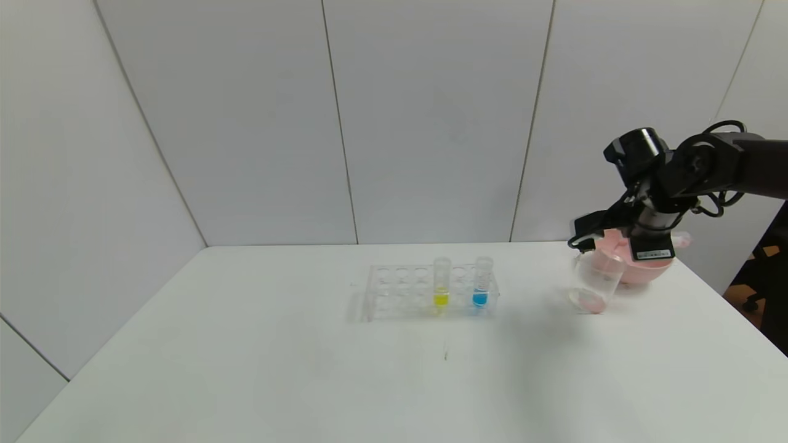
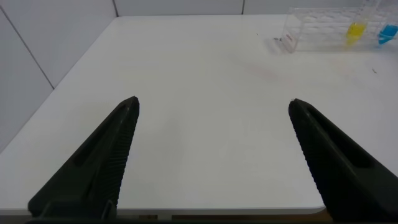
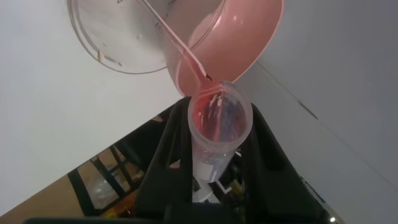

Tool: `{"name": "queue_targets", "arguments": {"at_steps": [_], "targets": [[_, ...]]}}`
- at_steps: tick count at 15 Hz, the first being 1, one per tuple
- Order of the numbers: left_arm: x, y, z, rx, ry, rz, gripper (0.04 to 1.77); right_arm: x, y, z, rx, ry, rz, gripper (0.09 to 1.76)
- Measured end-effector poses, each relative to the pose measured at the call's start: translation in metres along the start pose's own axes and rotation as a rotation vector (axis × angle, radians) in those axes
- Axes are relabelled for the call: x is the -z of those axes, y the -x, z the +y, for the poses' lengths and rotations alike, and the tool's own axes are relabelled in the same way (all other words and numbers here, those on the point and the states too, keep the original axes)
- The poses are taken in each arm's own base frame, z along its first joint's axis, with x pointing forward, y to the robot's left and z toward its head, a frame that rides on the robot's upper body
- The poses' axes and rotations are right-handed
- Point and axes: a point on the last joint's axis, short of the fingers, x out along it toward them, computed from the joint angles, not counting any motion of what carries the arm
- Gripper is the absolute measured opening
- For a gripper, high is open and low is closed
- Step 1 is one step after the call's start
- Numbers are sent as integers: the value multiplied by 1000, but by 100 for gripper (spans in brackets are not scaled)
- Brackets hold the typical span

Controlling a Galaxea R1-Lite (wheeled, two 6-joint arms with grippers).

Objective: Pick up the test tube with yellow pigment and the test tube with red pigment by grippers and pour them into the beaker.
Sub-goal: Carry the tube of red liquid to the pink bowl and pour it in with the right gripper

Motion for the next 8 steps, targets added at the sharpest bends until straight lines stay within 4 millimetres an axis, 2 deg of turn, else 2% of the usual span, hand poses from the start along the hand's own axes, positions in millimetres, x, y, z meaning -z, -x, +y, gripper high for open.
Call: {"name": "queue_targets", "arguments": {"at_steps": [8], "targets": [[0,0,0,0,0,0,172,-18,5,5,27,47,131,50]]}}
